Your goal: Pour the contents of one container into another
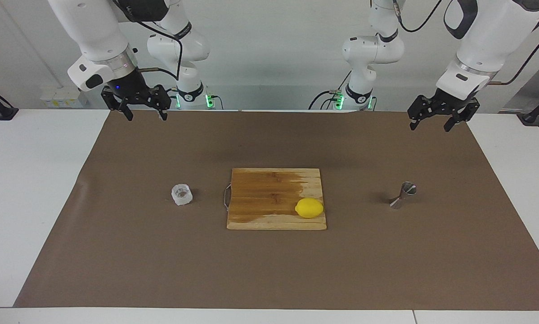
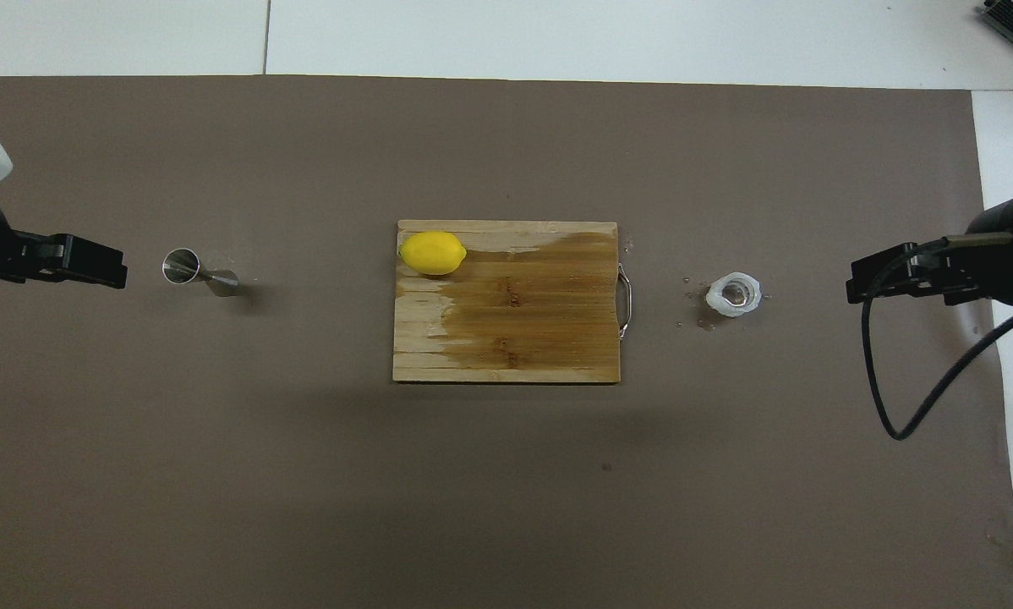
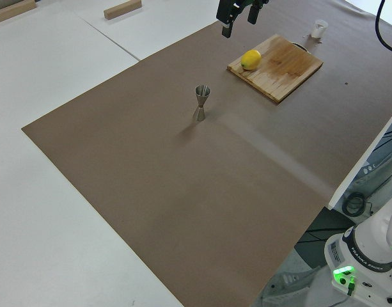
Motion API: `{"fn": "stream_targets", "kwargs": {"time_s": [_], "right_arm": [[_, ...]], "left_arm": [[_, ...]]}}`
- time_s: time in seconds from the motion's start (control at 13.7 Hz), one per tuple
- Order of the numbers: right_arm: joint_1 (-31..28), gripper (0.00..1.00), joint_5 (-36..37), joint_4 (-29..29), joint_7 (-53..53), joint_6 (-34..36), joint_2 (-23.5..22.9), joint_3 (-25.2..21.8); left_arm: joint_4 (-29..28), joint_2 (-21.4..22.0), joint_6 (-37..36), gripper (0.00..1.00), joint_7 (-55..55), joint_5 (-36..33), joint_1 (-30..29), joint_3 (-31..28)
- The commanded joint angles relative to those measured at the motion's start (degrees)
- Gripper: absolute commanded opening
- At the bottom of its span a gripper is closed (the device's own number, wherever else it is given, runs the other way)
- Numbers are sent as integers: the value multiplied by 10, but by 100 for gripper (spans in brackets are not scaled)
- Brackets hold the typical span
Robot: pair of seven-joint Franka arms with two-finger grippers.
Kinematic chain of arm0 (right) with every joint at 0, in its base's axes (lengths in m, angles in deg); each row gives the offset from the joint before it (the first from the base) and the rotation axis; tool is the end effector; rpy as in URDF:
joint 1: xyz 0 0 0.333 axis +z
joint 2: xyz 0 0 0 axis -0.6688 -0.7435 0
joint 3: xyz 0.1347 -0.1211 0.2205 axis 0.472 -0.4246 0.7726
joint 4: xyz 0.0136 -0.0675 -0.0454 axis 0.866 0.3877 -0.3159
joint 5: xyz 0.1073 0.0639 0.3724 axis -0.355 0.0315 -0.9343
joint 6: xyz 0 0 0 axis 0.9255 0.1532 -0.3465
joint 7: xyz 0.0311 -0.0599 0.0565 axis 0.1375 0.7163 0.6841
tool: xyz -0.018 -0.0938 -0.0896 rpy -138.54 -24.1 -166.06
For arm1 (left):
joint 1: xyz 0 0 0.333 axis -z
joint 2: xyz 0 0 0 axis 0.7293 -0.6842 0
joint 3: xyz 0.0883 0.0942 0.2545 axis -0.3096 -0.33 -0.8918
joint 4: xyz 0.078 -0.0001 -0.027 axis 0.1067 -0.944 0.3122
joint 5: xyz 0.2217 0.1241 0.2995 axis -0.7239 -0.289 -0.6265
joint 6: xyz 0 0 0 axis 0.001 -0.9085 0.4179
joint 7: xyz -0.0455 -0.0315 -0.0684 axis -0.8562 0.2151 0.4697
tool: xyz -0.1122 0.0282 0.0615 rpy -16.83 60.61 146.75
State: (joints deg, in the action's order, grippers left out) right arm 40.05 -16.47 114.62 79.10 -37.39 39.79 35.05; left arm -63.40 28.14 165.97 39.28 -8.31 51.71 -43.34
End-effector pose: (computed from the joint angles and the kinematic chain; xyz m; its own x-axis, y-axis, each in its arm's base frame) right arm 0.5423 0.0372 0.5742 0.9979 -0.0304 -0.0576 -0.0326 -0.9988 -0.0374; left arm 0.5482 -0.0508 0.5674 0.9926 -0.1208 0.0089 -0.1208 -0.9926 0.0083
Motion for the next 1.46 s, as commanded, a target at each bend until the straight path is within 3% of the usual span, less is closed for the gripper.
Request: {"fn": "stream_targets", "kwargs": {"time_s": [0.0, 0.51, 0.81, 0.95, 1.25, 1.39], "right_arm": [[-8, 100, -3, 1, 14, -4, 1, 3], [-8, 100, -3, 1, 14, -4, 1, 3], [-8, 100, -3, 1, 14, -4, 1, 3], [-8, 100, -3, 1, 14, -4, 1, 3], [-8, 100, -3, 1, 14, -4, 1, 3], [-8, 100, -3, 1, 14, -4, 1, 3]], "left_arm": [[-12, 11, 11, 100, 1, -6, -1, 1], [-15, 12, 7, 100, -30, -1, -4, 1], [-8, -15, 19, 100, -85, 59, -39, 0], [-1, -44, 33, 100, -153, 89, -53, 0], [72, -143, 42, 100, -338, 149, -78, -1], [78, -163, 84, 100, -434, 180, -96, -1]]}}
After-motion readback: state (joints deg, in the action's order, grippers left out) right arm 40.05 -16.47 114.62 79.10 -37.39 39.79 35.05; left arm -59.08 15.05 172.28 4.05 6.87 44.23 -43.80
